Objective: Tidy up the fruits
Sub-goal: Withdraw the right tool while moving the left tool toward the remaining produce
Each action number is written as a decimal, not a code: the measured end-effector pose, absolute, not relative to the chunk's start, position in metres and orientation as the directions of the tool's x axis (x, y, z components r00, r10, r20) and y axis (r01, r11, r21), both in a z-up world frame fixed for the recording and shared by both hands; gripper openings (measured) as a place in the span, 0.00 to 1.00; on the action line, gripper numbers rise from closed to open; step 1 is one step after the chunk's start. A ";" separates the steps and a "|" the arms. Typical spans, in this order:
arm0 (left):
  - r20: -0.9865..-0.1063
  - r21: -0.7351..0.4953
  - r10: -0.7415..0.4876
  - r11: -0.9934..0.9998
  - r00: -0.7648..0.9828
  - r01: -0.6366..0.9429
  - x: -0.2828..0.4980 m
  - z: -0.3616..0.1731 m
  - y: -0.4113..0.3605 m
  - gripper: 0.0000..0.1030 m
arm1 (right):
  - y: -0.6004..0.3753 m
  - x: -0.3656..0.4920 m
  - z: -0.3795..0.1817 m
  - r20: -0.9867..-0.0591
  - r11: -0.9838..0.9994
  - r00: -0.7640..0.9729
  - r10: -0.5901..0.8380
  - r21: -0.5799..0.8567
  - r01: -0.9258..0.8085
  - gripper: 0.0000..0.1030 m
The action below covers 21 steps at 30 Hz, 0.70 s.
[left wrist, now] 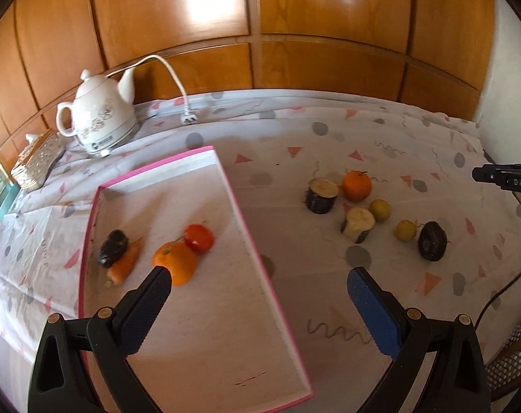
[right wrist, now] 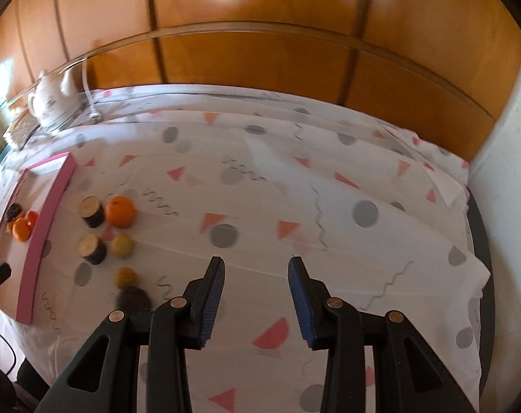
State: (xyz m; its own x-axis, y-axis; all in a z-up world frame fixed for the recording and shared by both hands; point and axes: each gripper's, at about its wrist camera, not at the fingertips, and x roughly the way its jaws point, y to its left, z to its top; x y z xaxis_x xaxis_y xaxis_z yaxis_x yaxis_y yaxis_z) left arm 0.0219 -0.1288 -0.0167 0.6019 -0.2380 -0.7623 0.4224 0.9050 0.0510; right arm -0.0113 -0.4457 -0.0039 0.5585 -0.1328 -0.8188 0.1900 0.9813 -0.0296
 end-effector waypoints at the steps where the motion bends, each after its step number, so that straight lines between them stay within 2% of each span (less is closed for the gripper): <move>1: -0.764 0.054 -0.240 0.901 0.599 0.430 0.022 -0.017 -0.132 1.00 | -0.449 -0.012 -0.005 -0.820 0.979 0.556 -0.136 -0.027 0.200 0.38; 13: -0.784 0.040 -0.271 0.876 0.559 0.480 0.036 -0.023 -0.169 0.97 | -0.500 -0.020 -0.020 -0.856 0.919 0.485 -0.180 0.029 0.393 0.38; 17: -0.804 0.025 -0.276 0.870 0.527 0.493 0.041 -0.032 -0.181 0.93 | -0.523 -0.028 -0.024 -0.865 0.865 0.452 -0.220 0.041 0.500 0.38; 21: -0.820 0.012 -0.278 0.865 0.500 0.501 0.042 -0.041 -0.192 0.93 | -0.556 -0.047 -0.018 -0.847 0.756 0.442 -0.295 0.076 0.650 0.38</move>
State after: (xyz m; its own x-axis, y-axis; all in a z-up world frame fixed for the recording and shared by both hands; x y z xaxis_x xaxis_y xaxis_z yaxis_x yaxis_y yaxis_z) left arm 0.0424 -0.1919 -0.0412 0.5002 -0.2778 -0.8201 0.5010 0.8653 0.0124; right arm -0.0470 -0.5557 -0.0181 0.4417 -0.2949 -0.8473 0.6500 0.7561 0.0756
